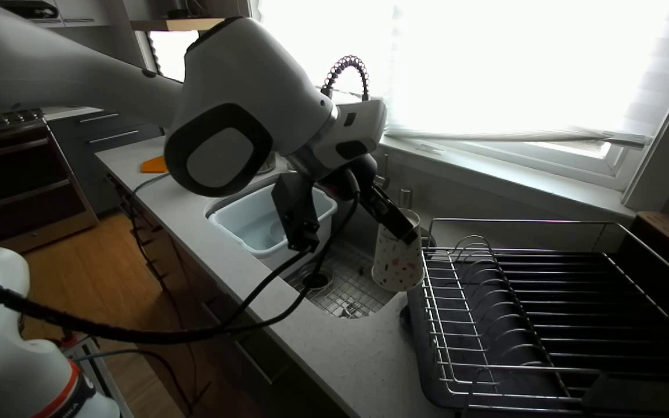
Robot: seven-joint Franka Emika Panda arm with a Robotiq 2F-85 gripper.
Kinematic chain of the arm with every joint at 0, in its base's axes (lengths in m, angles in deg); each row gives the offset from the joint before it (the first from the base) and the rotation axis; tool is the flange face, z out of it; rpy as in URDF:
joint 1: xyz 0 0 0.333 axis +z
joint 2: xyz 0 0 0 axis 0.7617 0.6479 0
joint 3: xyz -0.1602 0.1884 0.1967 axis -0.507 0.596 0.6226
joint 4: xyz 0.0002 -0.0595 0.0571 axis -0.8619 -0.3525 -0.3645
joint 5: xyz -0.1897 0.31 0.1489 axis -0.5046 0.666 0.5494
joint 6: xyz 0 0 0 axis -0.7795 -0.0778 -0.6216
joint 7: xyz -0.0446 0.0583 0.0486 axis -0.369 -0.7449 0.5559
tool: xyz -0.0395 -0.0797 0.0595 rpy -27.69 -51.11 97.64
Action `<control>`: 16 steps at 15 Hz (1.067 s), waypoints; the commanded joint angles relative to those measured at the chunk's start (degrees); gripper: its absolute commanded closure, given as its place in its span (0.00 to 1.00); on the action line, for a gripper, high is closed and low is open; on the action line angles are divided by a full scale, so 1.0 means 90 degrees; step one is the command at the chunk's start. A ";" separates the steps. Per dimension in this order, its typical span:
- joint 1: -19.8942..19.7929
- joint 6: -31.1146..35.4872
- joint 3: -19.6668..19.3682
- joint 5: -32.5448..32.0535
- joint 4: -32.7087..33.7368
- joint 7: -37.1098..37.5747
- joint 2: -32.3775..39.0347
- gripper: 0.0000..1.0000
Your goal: Move the cup to the left
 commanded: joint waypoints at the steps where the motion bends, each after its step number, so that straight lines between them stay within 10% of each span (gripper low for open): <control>1: 0.0184 0.0162 -0.0172 0.0372 -0.0116 -0.0405 0.0033 0.59; 16: 0.0260 0.0377 -0.0323 0.0648 -0.0305 -0.0837 0.0287 0.59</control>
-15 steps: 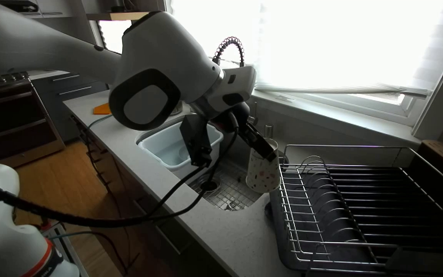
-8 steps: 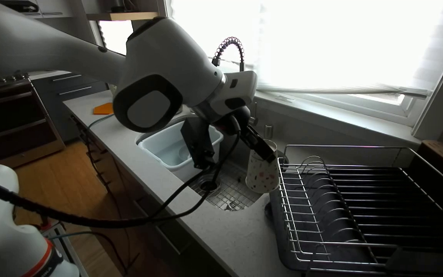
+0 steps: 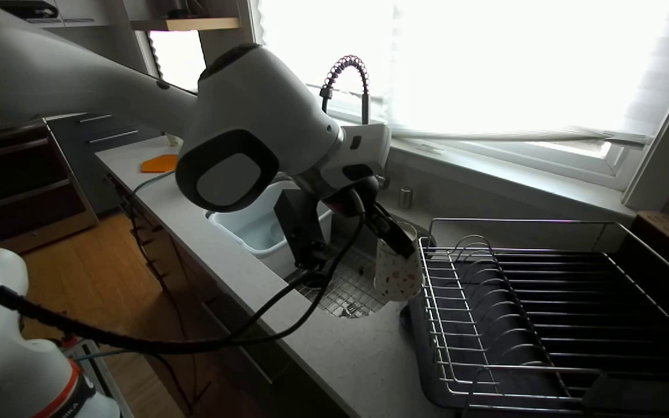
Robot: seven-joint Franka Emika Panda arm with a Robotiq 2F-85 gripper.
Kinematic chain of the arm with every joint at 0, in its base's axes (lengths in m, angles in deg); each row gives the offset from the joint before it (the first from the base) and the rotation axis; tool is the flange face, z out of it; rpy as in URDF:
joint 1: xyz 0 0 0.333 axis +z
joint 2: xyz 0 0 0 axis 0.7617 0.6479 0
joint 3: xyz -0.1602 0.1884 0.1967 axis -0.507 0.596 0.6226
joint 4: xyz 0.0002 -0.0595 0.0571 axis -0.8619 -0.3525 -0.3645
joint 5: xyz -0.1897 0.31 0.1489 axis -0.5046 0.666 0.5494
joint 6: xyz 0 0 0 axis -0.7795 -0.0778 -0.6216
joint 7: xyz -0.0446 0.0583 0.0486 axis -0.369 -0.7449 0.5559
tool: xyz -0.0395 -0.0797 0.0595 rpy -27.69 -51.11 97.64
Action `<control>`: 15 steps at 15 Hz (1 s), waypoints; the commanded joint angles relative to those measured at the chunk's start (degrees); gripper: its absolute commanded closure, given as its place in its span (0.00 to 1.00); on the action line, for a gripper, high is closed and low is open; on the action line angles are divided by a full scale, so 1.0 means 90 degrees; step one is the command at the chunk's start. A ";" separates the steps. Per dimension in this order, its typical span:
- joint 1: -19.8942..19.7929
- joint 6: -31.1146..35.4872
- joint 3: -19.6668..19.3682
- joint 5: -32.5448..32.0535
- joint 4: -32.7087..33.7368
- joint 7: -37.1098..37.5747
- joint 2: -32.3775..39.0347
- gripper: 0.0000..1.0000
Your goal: Move the cup to the left
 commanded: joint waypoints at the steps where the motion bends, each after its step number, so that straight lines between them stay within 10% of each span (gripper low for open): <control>1: 0.0090 0.0251 -0.0152 0.0215 -0.0182 -0.0324 0.0065 0.59; 2: 0.0080 0.0278 -0.0147 0.0203 -0.0189 -0.0313 0.0086 0.56; 3: 0.0080 0.0307 -0.0148 0.0201 -0.0200 -0.0322 0.0101 0.10; 15: -0.0047 -0.0290 0.0063 -0.0138 -0.0046 -0.0219 -0.0518 0.00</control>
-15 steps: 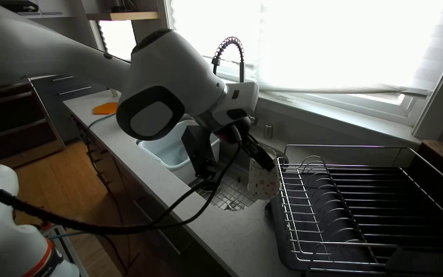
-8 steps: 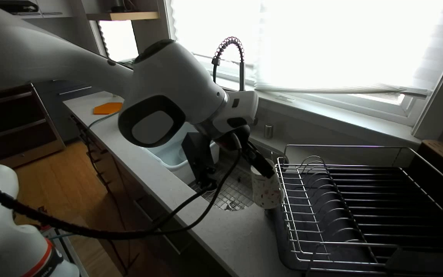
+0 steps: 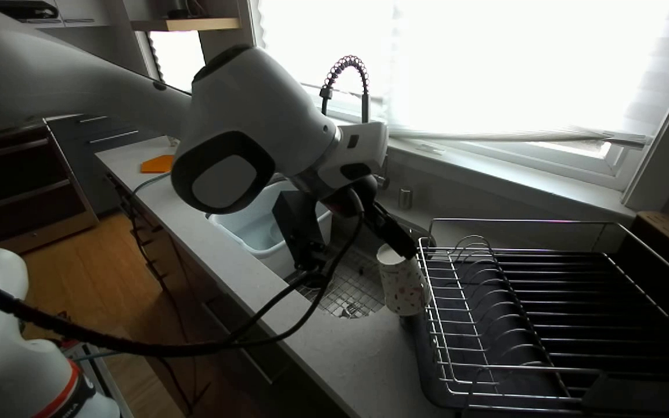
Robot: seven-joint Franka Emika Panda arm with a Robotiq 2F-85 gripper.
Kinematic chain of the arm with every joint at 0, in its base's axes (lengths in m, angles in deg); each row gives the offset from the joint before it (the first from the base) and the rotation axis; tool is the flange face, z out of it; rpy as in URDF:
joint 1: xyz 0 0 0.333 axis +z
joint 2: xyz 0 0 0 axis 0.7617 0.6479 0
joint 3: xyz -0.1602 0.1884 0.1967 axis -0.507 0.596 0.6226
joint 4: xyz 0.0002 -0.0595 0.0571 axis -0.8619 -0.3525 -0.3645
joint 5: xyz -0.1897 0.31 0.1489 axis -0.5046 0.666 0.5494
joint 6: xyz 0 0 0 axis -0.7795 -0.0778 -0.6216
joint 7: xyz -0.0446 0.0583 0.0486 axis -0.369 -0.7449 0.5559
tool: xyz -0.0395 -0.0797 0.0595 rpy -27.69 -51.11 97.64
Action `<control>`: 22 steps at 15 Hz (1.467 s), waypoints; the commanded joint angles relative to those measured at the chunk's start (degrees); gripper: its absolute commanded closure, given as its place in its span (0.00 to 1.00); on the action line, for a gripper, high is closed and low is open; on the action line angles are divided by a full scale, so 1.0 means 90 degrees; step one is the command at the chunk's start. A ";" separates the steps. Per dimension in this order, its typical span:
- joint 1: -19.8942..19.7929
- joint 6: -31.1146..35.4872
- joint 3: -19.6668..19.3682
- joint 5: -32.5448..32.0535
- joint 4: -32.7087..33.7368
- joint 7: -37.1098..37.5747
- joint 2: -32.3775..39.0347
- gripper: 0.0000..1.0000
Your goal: Move the cup to the left
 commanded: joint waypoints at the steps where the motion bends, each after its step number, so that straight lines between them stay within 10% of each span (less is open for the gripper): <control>1: -0.0053 -0.0466 0.0123 -0.0159 0.0060 -0.0051 -0.0533 0.00; 16: -0.0644 -0.3261 0.0484 -0.0923 0.0584 0.0587 -0.1869 0.00; 22: -0.0559 -0.3112 0.0430 -0.0983 0.0613 0.0548 -0.1820 0.00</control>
